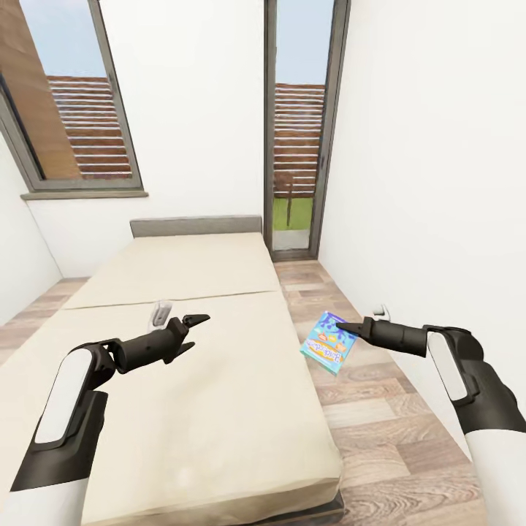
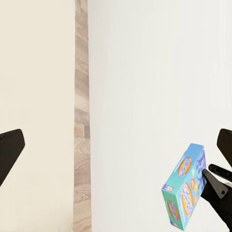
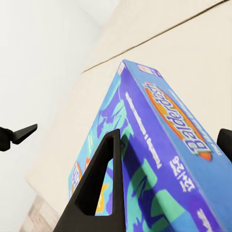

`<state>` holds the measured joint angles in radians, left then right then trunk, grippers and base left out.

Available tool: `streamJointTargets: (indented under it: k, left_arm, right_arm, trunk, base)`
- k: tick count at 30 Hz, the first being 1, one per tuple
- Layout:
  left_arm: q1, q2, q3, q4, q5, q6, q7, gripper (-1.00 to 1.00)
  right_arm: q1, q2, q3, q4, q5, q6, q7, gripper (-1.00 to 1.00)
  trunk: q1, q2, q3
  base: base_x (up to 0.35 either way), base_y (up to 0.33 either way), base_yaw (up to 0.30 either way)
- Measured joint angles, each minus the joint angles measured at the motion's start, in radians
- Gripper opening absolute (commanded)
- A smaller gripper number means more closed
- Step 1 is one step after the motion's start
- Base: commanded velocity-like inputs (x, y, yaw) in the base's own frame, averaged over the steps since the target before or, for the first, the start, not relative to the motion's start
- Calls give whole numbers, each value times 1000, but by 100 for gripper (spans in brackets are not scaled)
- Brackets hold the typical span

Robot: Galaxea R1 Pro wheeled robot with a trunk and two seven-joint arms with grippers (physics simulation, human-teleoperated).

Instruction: Put all the toys in the child's room - the three board games (two on the bed and one on the table), the two jigsaw puzzles on the table, and the tennis ball on the table - inside the toy box on the table in the child's room.

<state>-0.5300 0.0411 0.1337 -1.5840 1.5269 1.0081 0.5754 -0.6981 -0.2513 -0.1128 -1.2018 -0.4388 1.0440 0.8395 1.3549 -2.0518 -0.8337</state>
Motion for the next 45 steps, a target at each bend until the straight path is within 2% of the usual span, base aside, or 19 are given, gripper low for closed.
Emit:
streamJointTargets:
  k: [22,23,31,45]
  left_arm:
    - [-3,2,0,9,-1,-1,2,100]
    - [-2,8,7,10,-2,-1,2,100]
    - [0,28,58,10,-2,0,-1,100]
    - [1,31,66,10,-1,0,0,100]
  right_arm:
    - [16,-3,1,-74,6,0,-1,-100]
    - [20,-5,0,-92,4,0,0,-100]
    - [22,-5,-2,-101,7,0,-1,-100]
    - [23,-4,-2,-103,10,-1,-7,-100]
  trunk:
    - [-84,154,69]
    - [-88,161,72]
    - [-119,217,101]
    - [-173,315,152]
  base:
    - [0,0,3]
    - [0,0,108]
    - [0,0,200]
    - [0,0,272]
